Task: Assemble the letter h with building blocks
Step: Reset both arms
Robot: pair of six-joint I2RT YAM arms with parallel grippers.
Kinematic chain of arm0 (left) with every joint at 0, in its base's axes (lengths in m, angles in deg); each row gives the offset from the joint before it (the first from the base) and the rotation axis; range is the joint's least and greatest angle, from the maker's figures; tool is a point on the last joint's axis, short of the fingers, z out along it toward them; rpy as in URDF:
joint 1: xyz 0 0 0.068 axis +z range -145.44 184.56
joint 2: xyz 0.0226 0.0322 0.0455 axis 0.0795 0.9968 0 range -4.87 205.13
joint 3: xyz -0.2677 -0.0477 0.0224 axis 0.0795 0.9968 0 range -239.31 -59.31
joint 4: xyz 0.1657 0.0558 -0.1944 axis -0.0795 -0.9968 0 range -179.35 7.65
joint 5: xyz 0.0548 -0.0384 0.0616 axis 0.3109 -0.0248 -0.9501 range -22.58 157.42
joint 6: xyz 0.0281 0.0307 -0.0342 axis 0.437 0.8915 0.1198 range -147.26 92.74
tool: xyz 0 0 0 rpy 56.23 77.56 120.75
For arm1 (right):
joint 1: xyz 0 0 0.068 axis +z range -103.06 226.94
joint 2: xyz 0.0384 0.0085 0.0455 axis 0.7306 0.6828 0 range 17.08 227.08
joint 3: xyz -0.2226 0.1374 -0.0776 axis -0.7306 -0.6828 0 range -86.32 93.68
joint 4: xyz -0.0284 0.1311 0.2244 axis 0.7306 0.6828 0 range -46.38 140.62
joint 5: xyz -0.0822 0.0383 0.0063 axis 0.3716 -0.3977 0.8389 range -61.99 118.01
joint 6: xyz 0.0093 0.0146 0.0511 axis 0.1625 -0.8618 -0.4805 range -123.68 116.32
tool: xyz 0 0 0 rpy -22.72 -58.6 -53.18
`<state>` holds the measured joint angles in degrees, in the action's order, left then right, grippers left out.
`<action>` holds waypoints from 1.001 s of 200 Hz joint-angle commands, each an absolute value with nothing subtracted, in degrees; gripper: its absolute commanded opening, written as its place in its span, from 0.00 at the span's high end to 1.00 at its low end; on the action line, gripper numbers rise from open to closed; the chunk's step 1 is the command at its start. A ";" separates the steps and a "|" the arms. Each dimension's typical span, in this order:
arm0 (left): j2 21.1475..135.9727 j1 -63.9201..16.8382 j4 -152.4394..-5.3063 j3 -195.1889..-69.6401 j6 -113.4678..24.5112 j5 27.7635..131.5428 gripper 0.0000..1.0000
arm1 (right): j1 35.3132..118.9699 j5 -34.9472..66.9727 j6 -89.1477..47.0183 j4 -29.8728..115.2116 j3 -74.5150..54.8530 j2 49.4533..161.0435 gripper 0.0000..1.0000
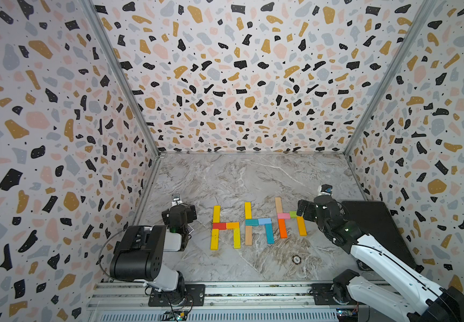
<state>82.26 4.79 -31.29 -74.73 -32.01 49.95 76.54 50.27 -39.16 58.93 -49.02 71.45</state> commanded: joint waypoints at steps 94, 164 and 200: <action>80.88 5.17 -29.71 -76.10 -33.15 49.80 0.01 | 59.44 66.25 2.78 4.46 -61.75 90.31 0.01; 80.87 5.18 -29.71 -76.10 -33.14 49.76 0.01 | 55.84 55.92 0.69 15.63 -57.56 93.55 0.01; 80.90 5.18 -29.64 -76.10 -33.12 49.81 0.01 | 54.64 54.61 -3.38 3.97 -61.65 99.14 0.01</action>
